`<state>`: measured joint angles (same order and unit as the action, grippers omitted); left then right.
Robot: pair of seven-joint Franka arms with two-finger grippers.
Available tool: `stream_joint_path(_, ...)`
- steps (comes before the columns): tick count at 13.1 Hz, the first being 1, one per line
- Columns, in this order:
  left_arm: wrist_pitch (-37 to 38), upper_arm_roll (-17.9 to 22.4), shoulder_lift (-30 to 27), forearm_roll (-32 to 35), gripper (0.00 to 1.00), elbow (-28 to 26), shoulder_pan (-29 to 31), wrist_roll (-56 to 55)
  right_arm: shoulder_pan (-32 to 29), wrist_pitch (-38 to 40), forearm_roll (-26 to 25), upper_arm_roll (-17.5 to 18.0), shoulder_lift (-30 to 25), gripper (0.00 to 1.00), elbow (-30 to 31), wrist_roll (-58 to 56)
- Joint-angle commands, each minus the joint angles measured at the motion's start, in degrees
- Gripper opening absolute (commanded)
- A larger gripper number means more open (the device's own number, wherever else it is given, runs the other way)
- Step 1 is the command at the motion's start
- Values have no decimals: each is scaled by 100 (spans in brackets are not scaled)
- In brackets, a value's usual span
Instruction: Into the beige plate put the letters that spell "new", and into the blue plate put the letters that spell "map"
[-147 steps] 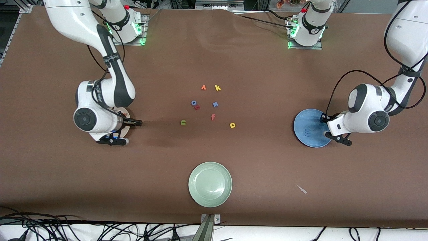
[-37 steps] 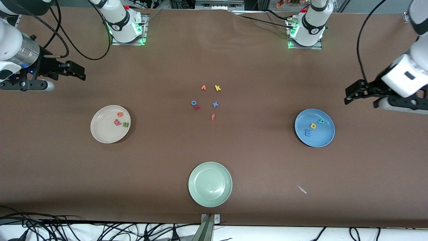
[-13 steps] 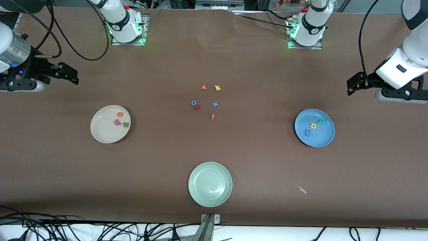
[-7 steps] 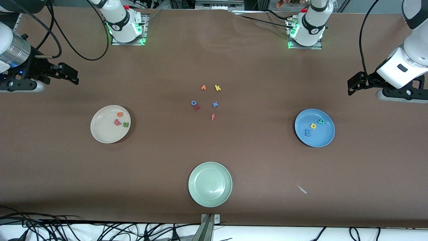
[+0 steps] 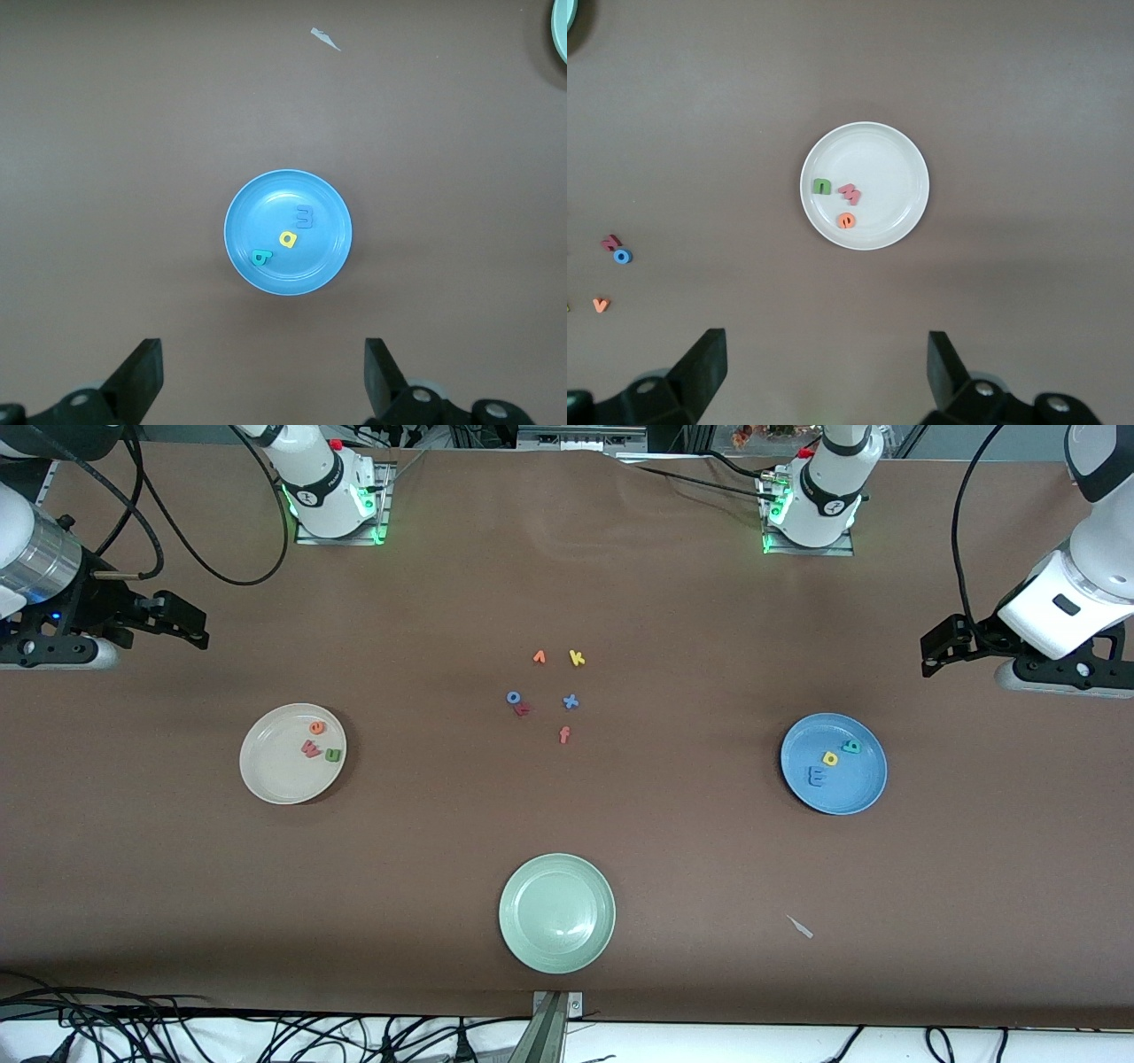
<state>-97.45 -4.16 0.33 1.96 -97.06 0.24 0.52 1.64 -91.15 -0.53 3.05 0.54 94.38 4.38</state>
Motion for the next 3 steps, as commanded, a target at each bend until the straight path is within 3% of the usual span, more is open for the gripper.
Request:
stream_joint_path(1,130,-32,-50,59,100,56,64,115,-32,27,9,29,52,100,-121,-7)
stream_joint_path(3,130,-32,-50,59,100,56,64,115,-32,27,9,29,52,100,-121,-16)
